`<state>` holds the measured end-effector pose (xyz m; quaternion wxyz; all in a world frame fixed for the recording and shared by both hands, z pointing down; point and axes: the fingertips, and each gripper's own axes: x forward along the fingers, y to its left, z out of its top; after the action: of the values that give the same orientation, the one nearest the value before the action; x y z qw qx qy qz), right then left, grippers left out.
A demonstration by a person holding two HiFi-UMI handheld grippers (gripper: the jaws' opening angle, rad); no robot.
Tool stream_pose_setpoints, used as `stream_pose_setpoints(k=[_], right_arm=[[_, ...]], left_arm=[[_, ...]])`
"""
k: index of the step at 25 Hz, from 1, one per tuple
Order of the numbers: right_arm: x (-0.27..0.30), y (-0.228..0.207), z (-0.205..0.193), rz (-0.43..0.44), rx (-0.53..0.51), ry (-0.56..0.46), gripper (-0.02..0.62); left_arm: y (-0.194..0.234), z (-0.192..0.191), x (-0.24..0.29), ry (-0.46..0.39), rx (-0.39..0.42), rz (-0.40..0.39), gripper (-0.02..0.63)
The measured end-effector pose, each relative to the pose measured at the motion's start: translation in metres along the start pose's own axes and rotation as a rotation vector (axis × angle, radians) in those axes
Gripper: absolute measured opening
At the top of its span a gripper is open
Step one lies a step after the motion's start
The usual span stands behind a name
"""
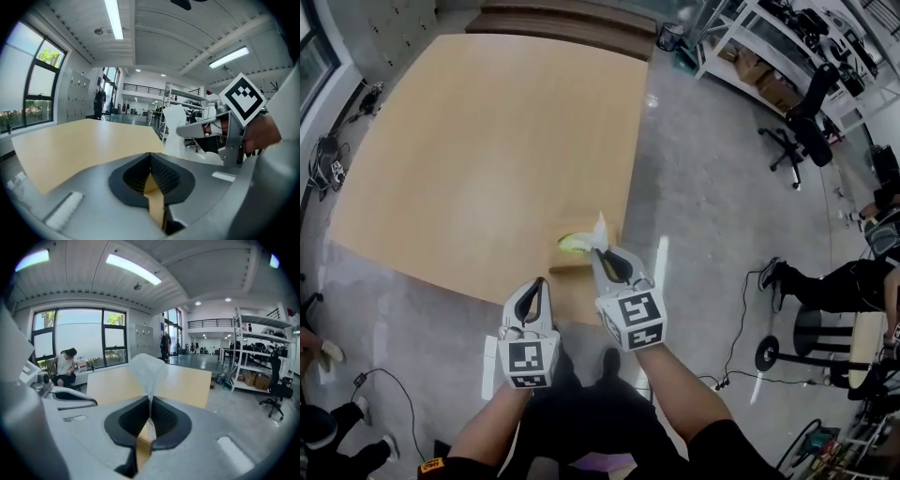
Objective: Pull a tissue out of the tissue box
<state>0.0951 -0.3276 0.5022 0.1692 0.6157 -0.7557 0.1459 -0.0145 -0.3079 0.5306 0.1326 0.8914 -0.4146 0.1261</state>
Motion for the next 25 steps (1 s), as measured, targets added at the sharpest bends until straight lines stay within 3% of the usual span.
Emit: stream_pose_setpoints(k=[7, 18, 25], right_arm=[[-0.073, -0.015, -0.004, 0.041, 0.013, -0.102, -0.005], [-0.200, -0.026, -0.059, 0.188, -0.022, -0.155, -0.005], [-0.244, -0.023, -0.075, 0.255, 0.028, -0.163, -0.005]], left_arm=[[-0.060, 0.000, -0.018, -0.048, 0.012, 0.014, 0.018], [-0.176, -0.010, -0.082, -0.091, 0.017, 0.154, 0.018], [-0.204, -0.019, -0.121, -0.040, 0.009, 0.228, 0.018]])
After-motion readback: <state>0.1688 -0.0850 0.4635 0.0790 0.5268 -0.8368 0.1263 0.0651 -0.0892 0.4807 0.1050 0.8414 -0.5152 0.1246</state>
